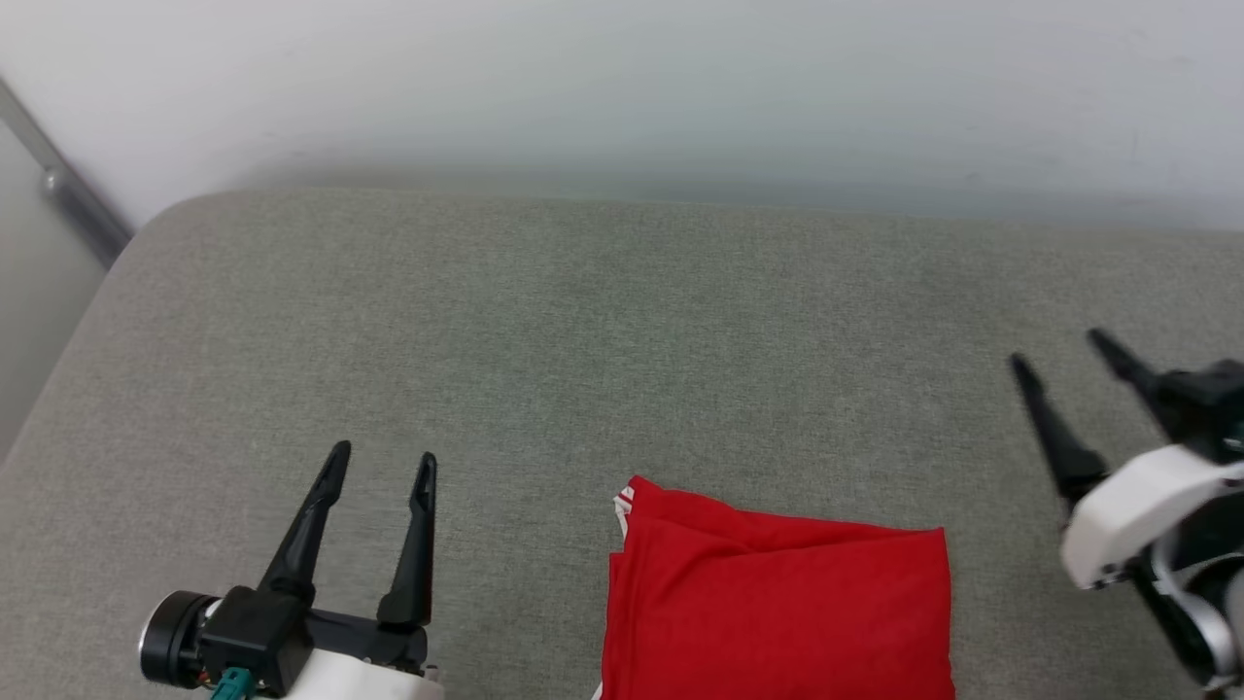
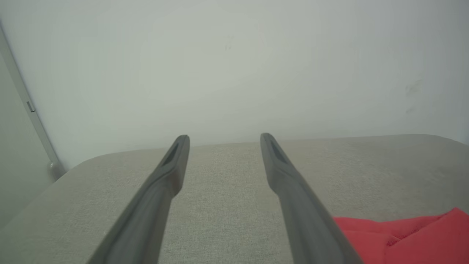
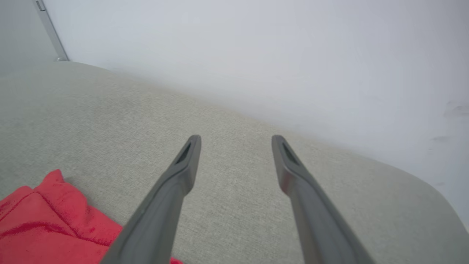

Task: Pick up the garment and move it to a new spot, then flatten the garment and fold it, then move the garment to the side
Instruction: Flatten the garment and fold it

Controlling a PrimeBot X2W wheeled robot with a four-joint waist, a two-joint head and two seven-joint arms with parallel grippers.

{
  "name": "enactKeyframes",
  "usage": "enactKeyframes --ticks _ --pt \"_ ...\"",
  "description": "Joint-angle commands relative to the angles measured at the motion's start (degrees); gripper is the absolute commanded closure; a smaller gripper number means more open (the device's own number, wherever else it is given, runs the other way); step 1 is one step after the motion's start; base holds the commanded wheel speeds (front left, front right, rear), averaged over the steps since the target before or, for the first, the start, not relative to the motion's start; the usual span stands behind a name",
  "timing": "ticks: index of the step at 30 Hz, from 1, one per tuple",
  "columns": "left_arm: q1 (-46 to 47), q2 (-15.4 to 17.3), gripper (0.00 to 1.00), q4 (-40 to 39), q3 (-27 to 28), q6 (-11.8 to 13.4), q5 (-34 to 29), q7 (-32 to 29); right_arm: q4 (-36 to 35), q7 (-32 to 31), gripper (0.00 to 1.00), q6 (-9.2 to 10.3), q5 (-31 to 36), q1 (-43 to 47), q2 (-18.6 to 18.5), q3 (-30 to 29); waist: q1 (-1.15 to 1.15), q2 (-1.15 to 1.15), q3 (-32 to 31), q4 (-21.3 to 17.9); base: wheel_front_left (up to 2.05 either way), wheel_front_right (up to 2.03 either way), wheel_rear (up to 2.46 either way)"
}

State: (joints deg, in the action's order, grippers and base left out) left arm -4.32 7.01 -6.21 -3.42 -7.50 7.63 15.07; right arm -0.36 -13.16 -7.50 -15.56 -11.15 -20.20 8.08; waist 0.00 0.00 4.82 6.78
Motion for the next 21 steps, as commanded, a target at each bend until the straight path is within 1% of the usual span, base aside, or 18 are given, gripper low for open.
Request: enactKeyframes --ticks 1,5,11,14,17,21 --pt "0.6 0.3 0.00 0.1 -0.6 0.1 -0.4 0.1 -0.6 3.9 0.00 0.02 1.7 0.8 -1.1 -1.8 0.00 0.00 0.3 -0.4 0.00 0.00 0.00" --pt "0.9 -0.1 0.00 0.3 -0.7 0.1 -0.4 0.1 -1.7 11.2 0.00 0.03 1.5 4.4 0.2 -7.7 0.00 0.00 0.6 -0.6 0.00 0.00 0.00" --pt "0.4 0.3 0.00 0.6 -1.6 0.1 0.1 0.1 -4.7 19.4 0.00 0.02 1.6 10.3 3.5 -12.3 0.00 0.00 0.6 -0.7 0.00 0.00 0.00" --pt "0.3 0.5 0.00 0.5 -1.8 0.1 0.1 0.1 -6.4 22.1 0.00 0.02 3.0 12.9 5.6 -13.5 0.00 0.00 0.5 -0.5 0.00 0.00 0.00" --pt "0.0 0.5 0.00 0.5 -2.1 0.1 0.1 0.1 -7.4 23.5 0.00 0.02 3.2 14.8 8.0 -14.4 0.00 0.00 0.5 -0.5 0.00 0.00 0.00" --pt "-0.2 0.3 0.00 0.9 -2.6 0.1 -0.2 0.1 -7.9 24.4 0.00 0.02 4.5 16.4 9.3 -14.0 0.00 0.00 0.3 -0.4 0.00 0.00 0.00"
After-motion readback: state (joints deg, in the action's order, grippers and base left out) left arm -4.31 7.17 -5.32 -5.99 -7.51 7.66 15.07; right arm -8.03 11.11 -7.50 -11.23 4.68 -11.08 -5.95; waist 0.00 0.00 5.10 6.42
